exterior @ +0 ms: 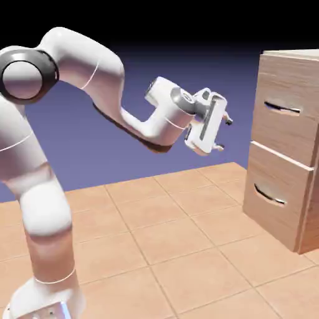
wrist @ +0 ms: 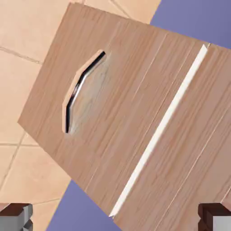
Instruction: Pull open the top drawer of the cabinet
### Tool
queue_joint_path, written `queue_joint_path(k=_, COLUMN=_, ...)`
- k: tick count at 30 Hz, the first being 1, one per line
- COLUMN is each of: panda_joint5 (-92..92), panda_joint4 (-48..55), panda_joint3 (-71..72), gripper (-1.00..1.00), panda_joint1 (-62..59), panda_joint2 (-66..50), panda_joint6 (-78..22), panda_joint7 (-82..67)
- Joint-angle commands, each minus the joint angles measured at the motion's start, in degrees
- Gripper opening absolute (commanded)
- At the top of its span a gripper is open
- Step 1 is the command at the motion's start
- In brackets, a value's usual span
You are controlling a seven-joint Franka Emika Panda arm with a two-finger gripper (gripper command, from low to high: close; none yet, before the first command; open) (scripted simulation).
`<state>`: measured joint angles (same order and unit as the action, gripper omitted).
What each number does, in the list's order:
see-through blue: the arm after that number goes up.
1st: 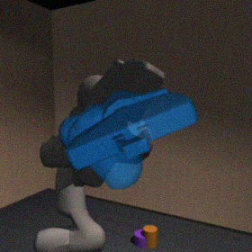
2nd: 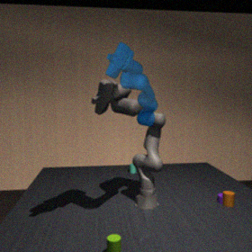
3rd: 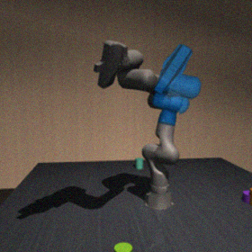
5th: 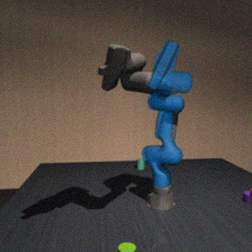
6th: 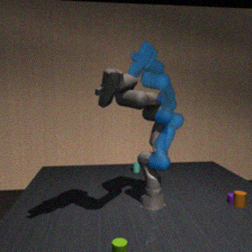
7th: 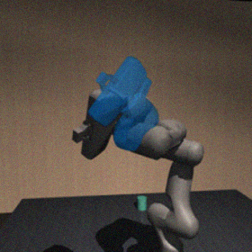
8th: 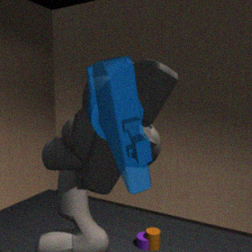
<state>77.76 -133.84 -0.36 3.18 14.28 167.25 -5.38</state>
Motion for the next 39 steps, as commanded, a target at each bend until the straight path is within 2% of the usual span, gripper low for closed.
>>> queue_joint_path(k=1, panda_joint5=2.50, panda_joint4=0.87, panda_joint3=-0.01, gripper=0.00, panda_joint1=0.08, panda_joint2=-0.59, panda_joint6=-0.22, panda_joint7=-1.54)
queue_joint_path(k=35, panda_joint5=87.21, panda_joint4=30.47, panda_joint3=-0.41, gripper=0.00, panda_joint1=2.80, panda_joint2=-20.62, panda_joint6=-7.58, panda_joint7=-53.66)
queue_joint_path(k=39, panda_joint5=86.80, panda_joint4=38.77, panda_joint3=-0.55, gripper=0.00, panda_joint1=2.49, panda_joint2=-26.74, panda_joint6=-5.36, panda_joint7=-54.11)
